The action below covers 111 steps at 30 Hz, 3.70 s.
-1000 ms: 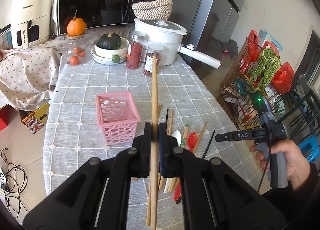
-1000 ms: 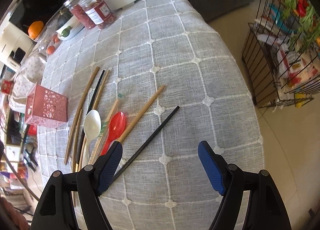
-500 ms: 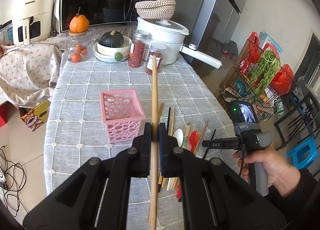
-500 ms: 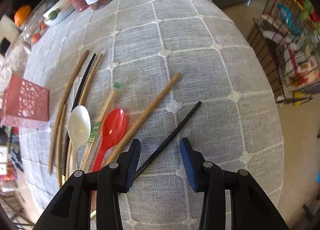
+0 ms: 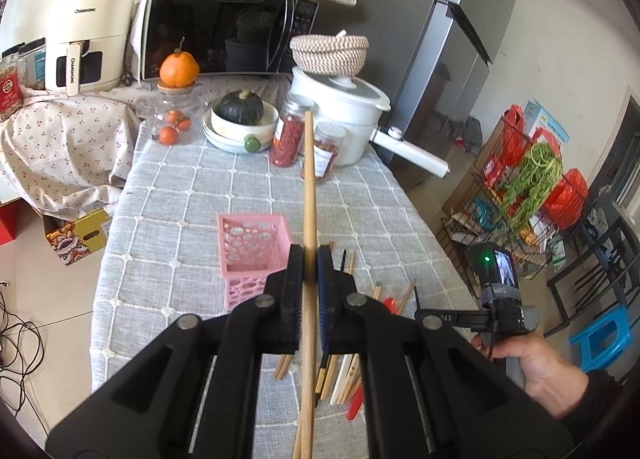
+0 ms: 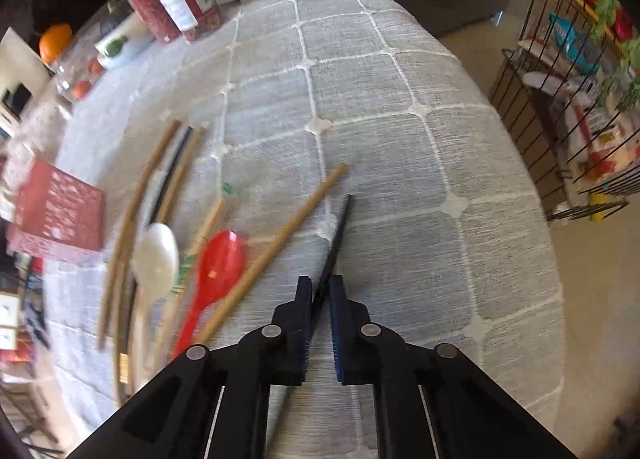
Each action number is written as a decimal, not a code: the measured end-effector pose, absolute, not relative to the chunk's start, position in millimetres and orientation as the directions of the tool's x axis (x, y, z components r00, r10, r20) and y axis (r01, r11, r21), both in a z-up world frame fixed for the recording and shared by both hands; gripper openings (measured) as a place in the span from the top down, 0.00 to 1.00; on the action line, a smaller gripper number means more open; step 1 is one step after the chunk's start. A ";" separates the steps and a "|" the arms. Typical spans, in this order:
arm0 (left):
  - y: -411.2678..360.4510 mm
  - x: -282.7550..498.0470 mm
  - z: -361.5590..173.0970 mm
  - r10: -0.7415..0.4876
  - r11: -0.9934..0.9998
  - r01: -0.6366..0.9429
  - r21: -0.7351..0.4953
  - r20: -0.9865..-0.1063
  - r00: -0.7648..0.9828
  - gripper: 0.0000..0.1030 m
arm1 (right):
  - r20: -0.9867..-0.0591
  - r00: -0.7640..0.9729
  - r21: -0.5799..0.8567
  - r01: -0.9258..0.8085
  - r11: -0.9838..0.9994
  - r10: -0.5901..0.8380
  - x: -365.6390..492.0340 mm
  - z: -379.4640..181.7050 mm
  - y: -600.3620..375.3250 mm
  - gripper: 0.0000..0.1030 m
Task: Organize utensils
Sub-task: 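Lift the wooden chopstick with the left tool while the right tool grasps a black chopstick, then carry both chopsticks to the pink basket and drop them in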
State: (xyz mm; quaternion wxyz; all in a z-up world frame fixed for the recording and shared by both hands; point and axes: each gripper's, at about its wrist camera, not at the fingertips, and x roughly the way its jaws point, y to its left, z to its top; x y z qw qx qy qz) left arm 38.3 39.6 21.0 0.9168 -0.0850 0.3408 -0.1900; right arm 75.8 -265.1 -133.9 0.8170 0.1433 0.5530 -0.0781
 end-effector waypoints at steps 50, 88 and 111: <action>25.9 115.2 4.4 -0.166 0.974 0.078 -0.211 -0.440 0.882 0.59 | -0.585 0.786 0.176 -0.118 0.977 0.200 -1.4 26.9 -163.5 0.95; 112.7 57.5 -20.9 -0.158 0.981 0.009 -0.192 -0.781 0.605 0.06 | -0.530 0.792 0.201 -0.230 0.952 0.304 47.3 89.4 -99.3 0.95; 95.0 59.2 -14.1 -0.187 0.979 0.051 -0.199 -0.758 0.625 0.06 | -0.590 0.775 0.159 -0.165 0.973 0.228 111.1 59.3 -86.2 0.95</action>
